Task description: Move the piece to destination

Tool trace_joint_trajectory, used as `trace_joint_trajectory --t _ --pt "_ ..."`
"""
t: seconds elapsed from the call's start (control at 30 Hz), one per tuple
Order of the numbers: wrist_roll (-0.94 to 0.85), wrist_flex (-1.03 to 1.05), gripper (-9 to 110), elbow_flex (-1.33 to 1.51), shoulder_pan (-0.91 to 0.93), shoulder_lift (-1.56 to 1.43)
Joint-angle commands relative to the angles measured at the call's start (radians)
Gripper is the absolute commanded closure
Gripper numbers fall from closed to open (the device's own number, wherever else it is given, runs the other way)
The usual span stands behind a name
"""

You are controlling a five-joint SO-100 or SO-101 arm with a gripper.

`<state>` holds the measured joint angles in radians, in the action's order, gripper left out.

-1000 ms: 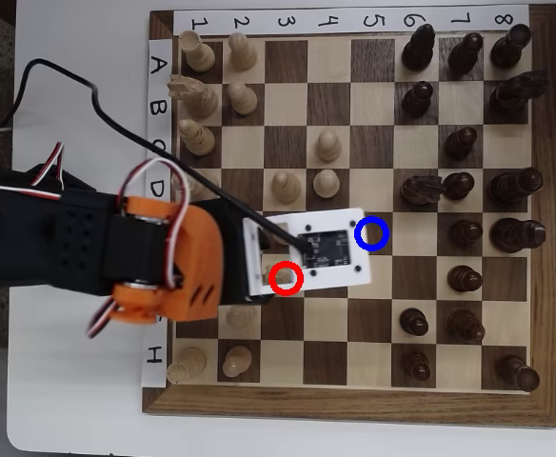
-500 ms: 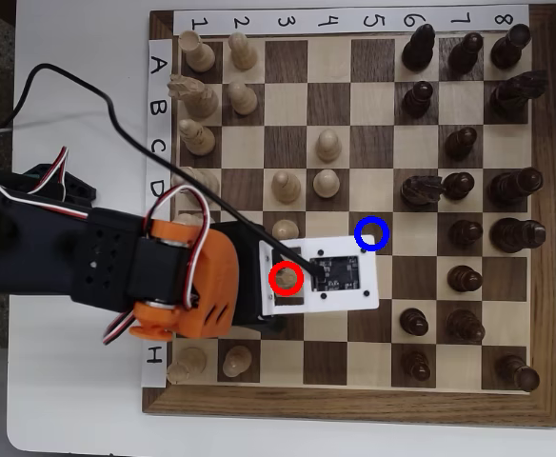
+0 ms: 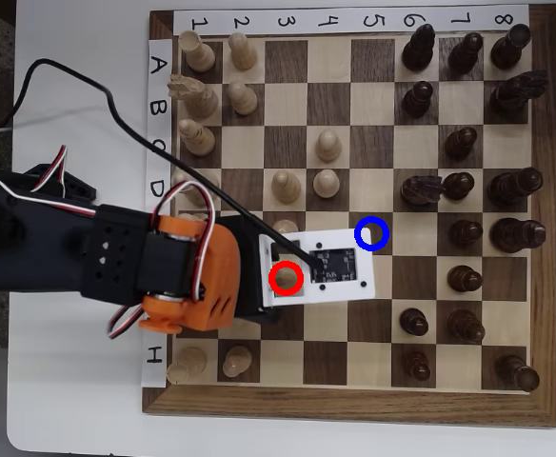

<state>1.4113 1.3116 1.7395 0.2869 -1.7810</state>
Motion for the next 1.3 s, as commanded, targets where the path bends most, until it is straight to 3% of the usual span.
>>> trace_joint_trajectory --t 0.0,1.27 --pt "0.008 0.003 82 0.006 -0.011 -0.014" --pt "0.021 -0.137 85 0.069 -0.006 0.044"
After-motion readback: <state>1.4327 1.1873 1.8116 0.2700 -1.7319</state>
